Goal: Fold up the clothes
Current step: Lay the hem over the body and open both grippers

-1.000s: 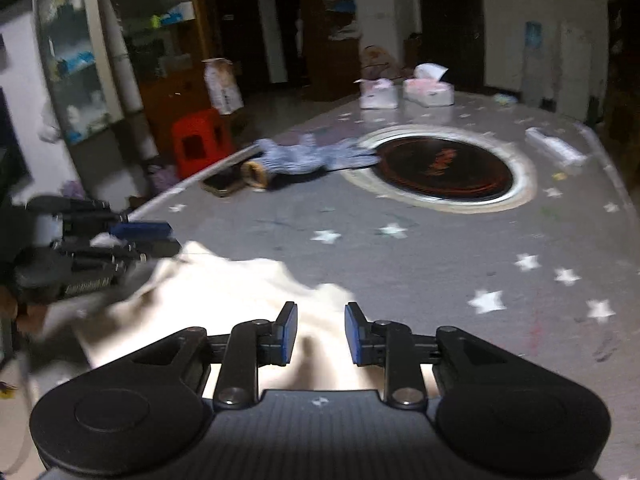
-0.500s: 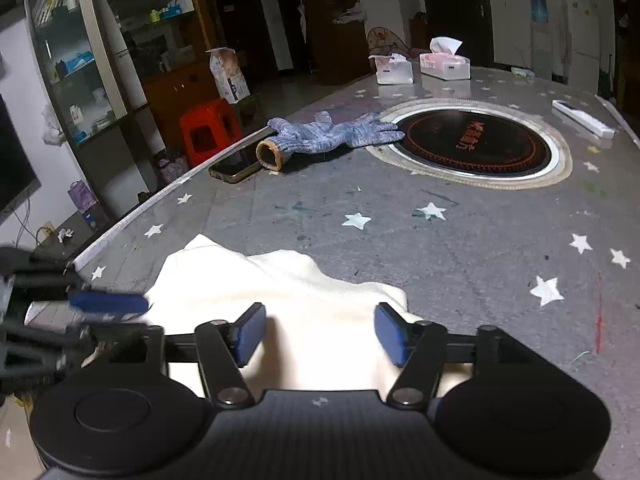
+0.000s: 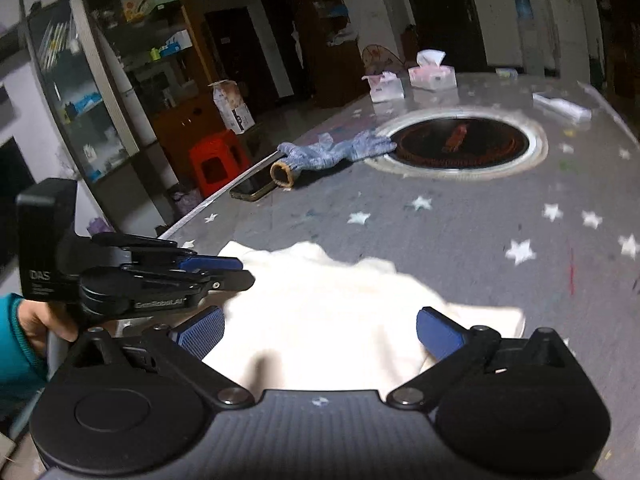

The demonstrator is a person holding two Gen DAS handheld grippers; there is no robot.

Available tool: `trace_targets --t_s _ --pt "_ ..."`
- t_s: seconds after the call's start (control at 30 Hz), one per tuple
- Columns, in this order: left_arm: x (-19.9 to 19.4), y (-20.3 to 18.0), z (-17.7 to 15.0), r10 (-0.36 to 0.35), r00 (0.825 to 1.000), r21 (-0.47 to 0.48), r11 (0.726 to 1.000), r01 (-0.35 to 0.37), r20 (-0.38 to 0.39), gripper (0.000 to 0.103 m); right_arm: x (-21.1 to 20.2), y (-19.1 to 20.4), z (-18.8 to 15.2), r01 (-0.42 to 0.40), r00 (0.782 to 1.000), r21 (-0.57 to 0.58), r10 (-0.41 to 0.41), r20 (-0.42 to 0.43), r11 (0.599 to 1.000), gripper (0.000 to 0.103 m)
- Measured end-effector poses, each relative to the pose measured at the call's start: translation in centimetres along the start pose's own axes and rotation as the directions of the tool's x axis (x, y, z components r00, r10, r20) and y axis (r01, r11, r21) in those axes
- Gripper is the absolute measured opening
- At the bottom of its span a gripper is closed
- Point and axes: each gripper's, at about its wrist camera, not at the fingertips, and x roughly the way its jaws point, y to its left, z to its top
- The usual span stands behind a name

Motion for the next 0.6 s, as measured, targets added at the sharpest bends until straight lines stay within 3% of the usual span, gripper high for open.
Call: trace_targets --t_s 0.13,0.33,0.47,0.6 --pt "0.0 -0.1 -0.2 0.015 1.000 0.024 1.000 -0.015 0.005 0.028 1.1 -1.0 -0.7 0.054 0.997 0.018 -0.053 -0.063 0.998 0.103" --pt "-0.8 -0.3 0.0 0.016 1.000 0.024 1.000 -0.017 0.019 0.028 0.1 -2.6 -0.1 0.080 0.996 0.060 -0.078 -0.034 0.995 0.103" --pt "-2.2 -1.8 0.0 -0.018 0.999 0.066 0.998 0.015 0.042 0.028 -2.3 -2.8 0.8 0.109 0.992 0.041 -0.112 0.060 0.993 0.103" --pt "-2.6 -4.5 0.0 -0.098 0.994 0.125 0.988 0.092 0.049 0.028 -4.9 -2.8 1.7 0.175 0.968 0.012 -0.174 0.183 0.985 0.103"
